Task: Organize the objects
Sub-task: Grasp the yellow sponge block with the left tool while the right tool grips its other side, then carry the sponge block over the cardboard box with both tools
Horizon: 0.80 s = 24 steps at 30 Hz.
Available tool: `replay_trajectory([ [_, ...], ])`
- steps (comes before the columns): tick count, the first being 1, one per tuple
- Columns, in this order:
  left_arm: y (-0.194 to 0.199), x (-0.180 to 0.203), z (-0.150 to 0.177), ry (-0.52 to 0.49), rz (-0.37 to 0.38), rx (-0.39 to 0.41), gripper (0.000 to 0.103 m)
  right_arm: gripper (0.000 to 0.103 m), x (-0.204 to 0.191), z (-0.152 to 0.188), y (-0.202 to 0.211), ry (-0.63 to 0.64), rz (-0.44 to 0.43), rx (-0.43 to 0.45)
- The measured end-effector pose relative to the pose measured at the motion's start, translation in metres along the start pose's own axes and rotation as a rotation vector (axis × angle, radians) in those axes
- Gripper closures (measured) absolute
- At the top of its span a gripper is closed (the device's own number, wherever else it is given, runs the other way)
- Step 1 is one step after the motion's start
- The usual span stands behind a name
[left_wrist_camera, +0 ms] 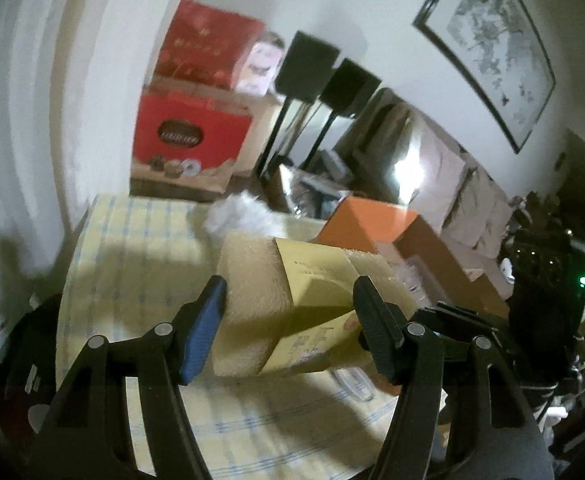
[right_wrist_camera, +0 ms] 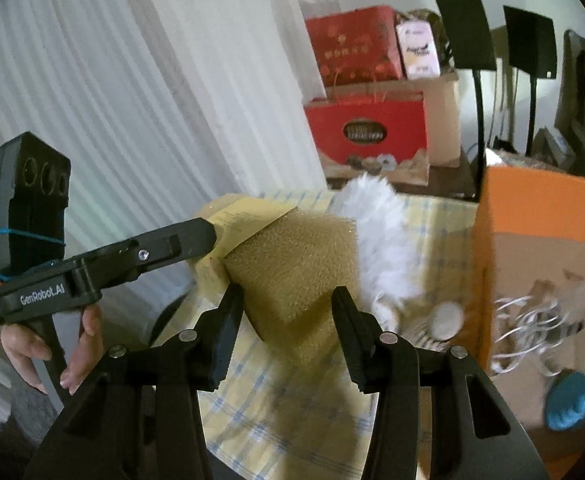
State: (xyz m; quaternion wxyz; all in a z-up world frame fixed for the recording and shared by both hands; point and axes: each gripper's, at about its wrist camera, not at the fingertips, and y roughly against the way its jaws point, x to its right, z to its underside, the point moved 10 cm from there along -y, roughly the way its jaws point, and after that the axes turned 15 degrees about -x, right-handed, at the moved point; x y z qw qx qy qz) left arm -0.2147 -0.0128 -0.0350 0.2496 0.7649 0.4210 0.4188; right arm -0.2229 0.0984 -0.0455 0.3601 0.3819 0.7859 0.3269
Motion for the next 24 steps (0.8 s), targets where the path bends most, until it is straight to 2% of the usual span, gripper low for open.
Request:
replay_trajectory([
  [7,-0.002,0.046,-0.025,-0.076,0.003,0.029,0.041,0.056,0.024,-0.013,0.041,-0.020,0.005,0.030],
  [14,-0.021,0.083,-0.039,-0.117,0.010,0.007,0.041,0.056,0.058,-0.020,0.070,-0.051,0.041,0.073],
  [24,-0.066,0.133,-0.067,-0.123,0.089,-0.030,0.041,0.056,0.123,-0.030,0.103,-0.119,0.086,0.099],
])
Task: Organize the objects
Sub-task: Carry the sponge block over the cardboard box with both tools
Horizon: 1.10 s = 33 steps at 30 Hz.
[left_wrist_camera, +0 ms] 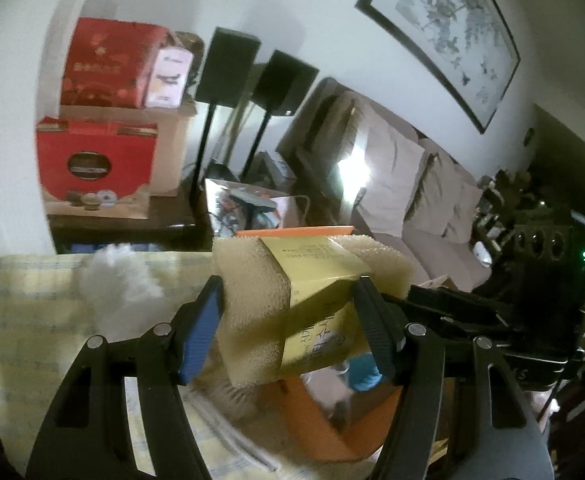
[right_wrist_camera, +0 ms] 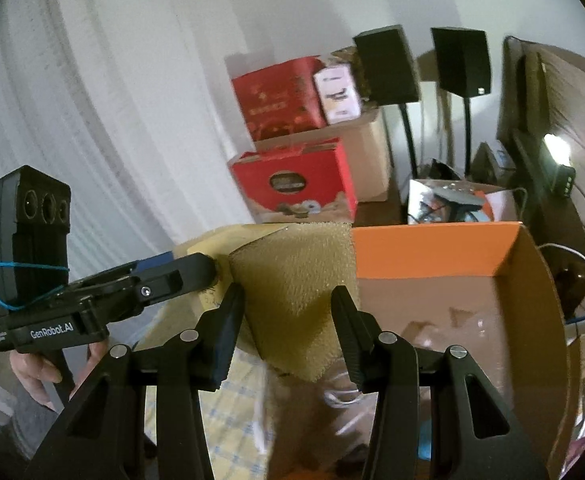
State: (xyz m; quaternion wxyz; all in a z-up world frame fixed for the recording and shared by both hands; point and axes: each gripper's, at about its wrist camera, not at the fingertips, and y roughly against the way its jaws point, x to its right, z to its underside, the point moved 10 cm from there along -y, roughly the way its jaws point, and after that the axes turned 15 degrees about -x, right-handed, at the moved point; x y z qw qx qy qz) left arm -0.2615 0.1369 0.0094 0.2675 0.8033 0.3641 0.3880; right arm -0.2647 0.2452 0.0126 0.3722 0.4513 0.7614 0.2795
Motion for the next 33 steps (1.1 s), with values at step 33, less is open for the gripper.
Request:
replay_trajectory([
  [33,-0.146,0.015,-0.023,-0.043,-0.114,-0.237,0.041,0.056,0.146,-0.013,-0.057,-0.225,-0.029,-0.159],
])
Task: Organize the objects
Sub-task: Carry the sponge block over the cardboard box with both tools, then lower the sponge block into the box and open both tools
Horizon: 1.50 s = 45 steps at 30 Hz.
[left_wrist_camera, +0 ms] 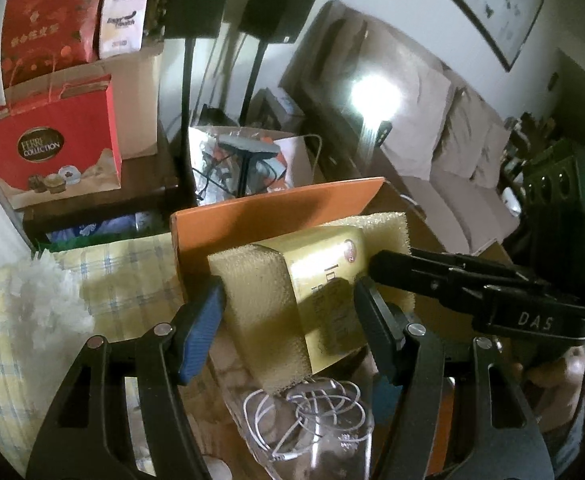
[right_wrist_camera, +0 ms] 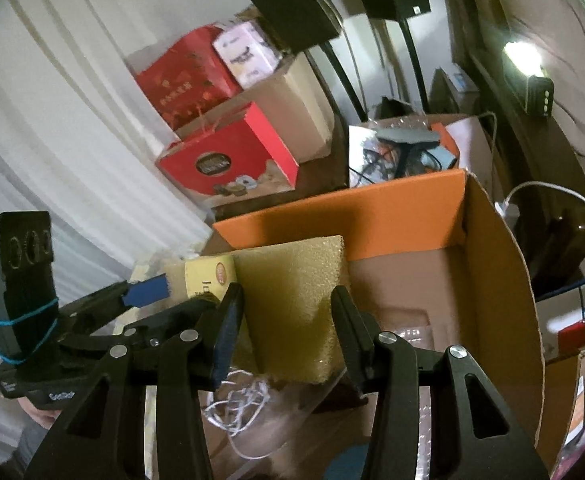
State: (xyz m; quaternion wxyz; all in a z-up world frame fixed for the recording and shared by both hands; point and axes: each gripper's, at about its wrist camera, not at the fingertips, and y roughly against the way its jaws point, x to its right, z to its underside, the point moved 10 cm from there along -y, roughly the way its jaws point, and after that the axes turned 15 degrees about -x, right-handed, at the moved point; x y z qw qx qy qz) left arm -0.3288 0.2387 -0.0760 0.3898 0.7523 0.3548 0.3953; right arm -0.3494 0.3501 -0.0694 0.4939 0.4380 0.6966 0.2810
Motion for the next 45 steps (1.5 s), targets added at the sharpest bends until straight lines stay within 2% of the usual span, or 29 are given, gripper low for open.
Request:
replay_trajectory([
  [3,-0.006,-0.002,-0.003,-0.009,-0.032,-0.004,0.039,0.056,0.006,-0.002,-0.012,-0.011,0.012,-0.021],
  [5,-0.008,-0.002,-0.003,-0.016,-0.052,-0.006,0.034,0.056,0.008,-0.003,-0.018,-0.017,0.023,-0.030],
  [7,-0.007,-0.004,-0.004,-0.016,-0.076,-0.003,0.023,0.055,0.009,-0.004,-0.018,-0.021,0.036,-0.021],
  [9,-0.003,-0.007,-0.003,-0.011,-0.092,0.009,0.019,0.053,0.009,-0.005,-0.014,-0.024,0.042,-0.006],
  [15,0.029,-0.015,0.001,-0.011,-0.078,0.059,0.019,0.049,-0.003,0.003,0.004,0.017,0.080,0.031],
  [18,0.050,-0.024,0.008,-0.003,-0.102,0.083,0.018,0.044,-0.020,0.011,0.013,0.053,0.090,0.054],
  [21,0.069,-0.039,0.016,0.020,-0.148,0.113,0.008,0.040,-0.039,0.019,0.021,0.095,0.110,0.081],
  [27,0.093,-0.078,0.042,0.090,-0.217,0.122,0.007,0.035,-0.081,0.037,0.025,0.181,0.154,0.100],
  [32,0.104,-0.098,0.072,0.105,-0.257,0.126,0.001,0.032,-0.111,0.051,0.019,0.208,0.140,0.098],
  [35,0.109,-0.102,0.087,0.104,-0.266,0.133,0.000,0.029,-0.120,0.058,0.016,0.210,0.136,0.098],
  [37,0.112,-0.102,0.096,0.098,-0.271,0.141,0.000,0.019,-0.126,0.062,0.015,0.208,0.133,0.098],
  [38,0.113,-0.101,0.100,0.095,-0.276,0.147,0.000,0.018,-0.129,0.064,0.014,0.209,0.136,0.102],
  [42,0.113,-0.102,0.116,0.082,-0.292,0.151,0.000,0.016,-0.140,0.074,0.013,0.220,0.156,0.117],
  [45,0.108,-0.097,0.125,0.069,-0.254,0.143,0.000,0.015,-0.146,0.081,0.015,0.209,0.139,0.128],
])
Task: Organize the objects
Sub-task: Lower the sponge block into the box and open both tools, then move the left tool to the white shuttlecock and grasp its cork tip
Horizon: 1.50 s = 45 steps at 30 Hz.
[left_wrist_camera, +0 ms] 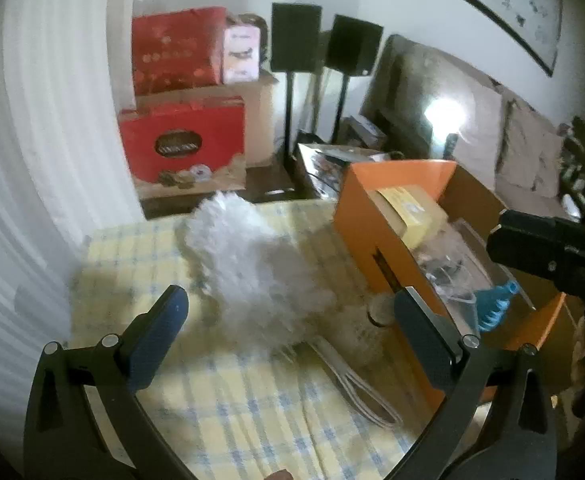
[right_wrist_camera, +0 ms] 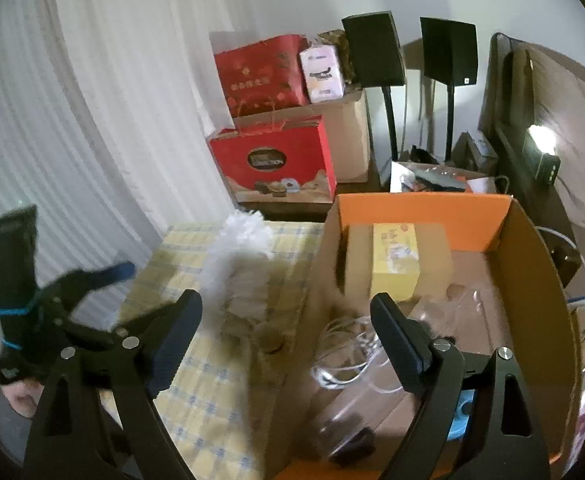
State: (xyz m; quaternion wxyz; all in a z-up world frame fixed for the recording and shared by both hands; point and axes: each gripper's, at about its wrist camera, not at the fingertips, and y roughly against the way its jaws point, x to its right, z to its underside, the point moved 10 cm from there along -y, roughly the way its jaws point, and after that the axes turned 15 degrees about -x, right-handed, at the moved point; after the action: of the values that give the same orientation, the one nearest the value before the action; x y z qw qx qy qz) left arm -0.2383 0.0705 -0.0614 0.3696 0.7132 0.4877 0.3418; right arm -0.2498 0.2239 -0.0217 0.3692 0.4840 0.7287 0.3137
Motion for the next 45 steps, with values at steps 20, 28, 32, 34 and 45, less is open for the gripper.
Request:
replay_trajectory([
  [20,-0.056,0.052,0.021,-0.140,0.085,-0.018,0.009,0.016,0.016,0.028,0.011,-0.122,0.002,0.014],
  [28,-0.065,0.065,0.014,-0.206,0.140,-0.010,0.028,0.019,0.020,0.036,0.010,-0.107,0.007,0.013],
  [32,-0.071,0.066,0.011,-0.227,0.143,-0.017,0.035,0.019,0.023,0.039,0.009,-0.106,0.010,0.013],
  [34,-0.074,0.066,0.011,-0.227,0.152,-0.028,0.045,0.020,0.024,0.040,0.008,-0.110,0.008,0.012],
  [45,-0.077,0.066,0.014,-0.195,0.200,-0.026,0.079,0.023,0.021,0.044,0.001,-0.102,0.001,0.000],
])
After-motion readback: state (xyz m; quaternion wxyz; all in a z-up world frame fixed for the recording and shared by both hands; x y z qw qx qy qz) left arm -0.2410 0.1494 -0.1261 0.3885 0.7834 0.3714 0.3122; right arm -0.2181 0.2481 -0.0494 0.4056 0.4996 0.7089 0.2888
